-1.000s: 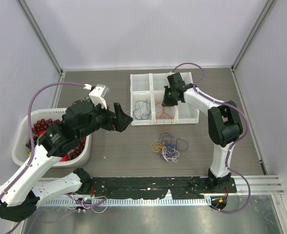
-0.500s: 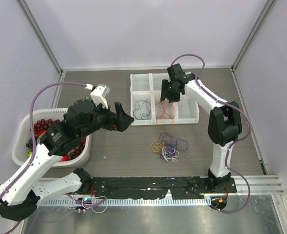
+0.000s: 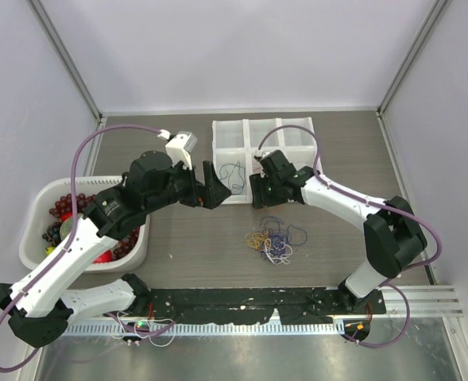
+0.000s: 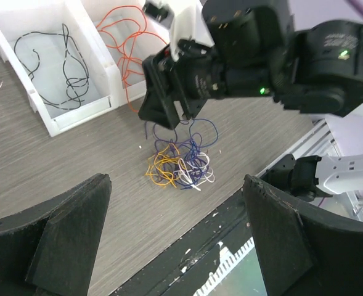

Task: Untangle the cables

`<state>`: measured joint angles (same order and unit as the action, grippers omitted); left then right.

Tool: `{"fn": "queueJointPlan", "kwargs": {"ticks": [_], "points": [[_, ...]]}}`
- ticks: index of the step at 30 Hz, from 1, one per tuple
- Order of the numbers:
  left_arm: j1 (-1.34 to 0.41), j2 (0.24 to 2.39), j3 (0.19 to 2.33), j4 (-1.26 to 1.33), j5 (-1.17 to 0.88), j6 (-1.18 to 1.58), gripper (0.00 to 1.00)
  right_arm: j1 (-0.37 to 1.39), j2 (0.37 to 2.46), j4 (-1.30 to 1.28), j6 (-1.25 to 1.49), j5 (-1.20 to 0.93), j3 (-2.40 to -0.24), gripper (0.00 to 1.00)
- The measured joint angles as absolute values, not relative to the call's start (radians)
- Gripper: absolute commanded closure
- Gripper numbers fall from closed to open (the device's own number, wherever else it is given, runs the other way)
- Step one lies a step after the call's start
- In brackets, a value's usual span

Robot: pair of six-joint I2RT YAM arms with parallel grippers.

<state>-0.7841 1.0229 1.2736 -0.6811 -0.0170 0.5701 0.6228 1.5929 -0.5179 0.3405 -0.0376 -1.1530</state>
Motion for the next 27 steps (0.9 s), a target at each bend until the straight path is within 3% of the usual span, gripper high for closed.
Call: {"fn": "queueJointPlan", "kwargs": {"ticks": [14,22,27], "points": [[-0.784,0.896,1.277,-0.726,-0.015,0.614,0.08,0.723,1.713,-0.269,0.239,0.179,-1.081,0.55],[-0.784,0.846,1.276,-0.756,0.025,0.621,0.07,0.756,1.74,-0.249,0.25,0.288,-1.092,0.74],[-0.784,0.857,1.276,-0.762,0.026,0.619,0.07,0.787,1.766,-0.25,0.269,0.332,-1.117,0.71]]}}
